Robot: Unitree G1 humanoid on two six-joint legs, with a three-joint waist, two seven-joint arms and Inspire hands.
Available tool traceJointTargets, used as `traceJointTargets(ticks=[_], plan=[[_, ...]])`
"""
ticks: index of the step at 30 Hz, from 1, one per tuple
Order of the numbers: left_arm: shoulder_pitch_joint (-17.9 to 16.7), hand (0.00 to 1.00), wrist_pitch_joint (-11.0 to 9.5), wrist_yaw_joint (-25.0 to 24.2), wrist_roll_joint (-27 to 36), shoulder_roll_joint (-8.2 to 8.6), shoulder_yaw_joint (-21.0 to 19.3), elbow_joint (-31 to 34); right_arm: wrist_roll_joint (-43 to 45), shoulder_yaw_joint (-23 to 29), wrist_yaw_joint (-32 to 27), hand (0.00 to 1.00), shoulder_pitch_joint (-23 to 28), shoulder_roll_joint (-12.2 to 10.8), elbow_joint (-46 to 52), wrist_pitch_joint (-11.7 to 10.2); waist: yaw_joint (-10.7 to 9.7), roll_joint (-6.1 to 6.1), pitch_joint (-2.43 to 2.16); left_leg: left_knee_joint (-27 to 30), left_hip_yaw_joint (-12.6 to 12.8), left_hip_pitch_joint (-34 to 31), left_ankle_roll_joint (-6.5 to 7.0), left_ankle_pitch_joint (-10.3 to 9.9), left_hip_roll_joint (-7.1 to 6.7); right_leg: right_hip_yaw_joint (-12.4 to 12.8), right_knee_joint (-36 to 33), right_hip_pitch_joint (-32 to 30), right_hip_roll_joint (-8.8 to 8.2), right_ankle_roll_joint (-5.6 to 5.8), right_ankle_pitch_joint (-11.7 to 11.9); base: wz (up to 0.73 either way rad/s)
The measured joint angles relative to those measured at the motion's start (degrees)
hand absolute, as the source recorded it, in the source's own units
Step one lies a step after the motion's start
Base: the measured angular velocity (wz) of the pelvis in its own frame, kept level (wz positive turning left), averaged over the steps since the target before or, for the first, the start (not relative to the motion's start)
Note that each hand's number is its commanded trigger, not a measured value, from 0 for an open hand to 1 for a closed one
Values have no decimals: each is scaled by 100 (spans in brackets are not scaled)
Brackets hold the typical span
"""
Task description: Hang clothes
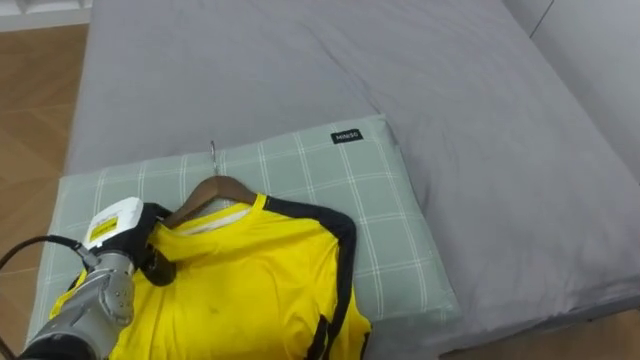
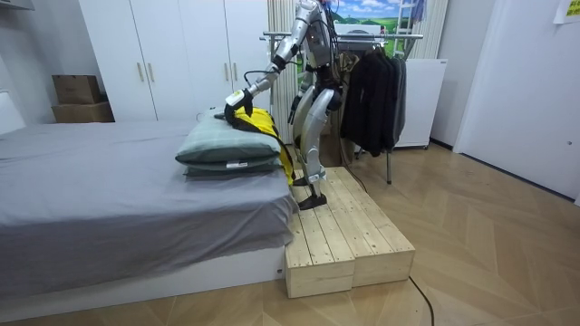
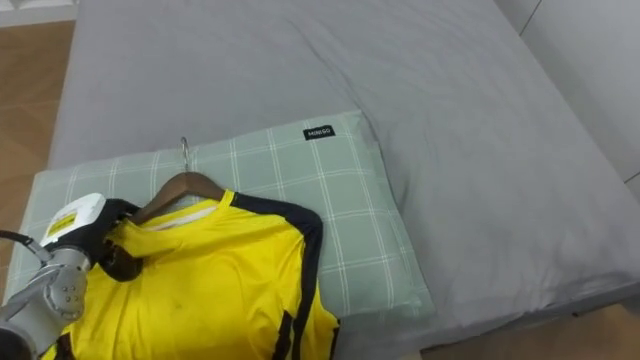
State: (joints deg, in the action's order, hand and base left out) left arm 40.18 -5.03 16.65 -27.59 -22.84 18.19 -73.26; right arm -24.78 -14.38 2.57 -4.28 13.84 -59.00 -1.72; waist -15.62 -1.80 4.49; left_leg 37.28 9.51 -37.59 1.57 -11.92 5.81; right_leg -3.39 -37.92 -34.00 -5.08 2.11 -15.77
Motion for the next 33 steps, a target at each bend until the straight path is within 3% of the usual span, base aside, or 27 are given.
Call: traceJointTargets(ticks=[28,33], plan=[[-9,100,-142,-250,217,3,-37,-82,4,-17,7,0,91,-20,97,-21,1,30,-5,-47,67,54,6,6,62,-70,68,100,14,-11,6,0],[-27,100,-163,-251,159,5,-2,-85,13,-33,11,0,107,-50,57,-17,11,53,-1,-145,66,273,5,6,59,-95,228,354,22,-10,11,0]])
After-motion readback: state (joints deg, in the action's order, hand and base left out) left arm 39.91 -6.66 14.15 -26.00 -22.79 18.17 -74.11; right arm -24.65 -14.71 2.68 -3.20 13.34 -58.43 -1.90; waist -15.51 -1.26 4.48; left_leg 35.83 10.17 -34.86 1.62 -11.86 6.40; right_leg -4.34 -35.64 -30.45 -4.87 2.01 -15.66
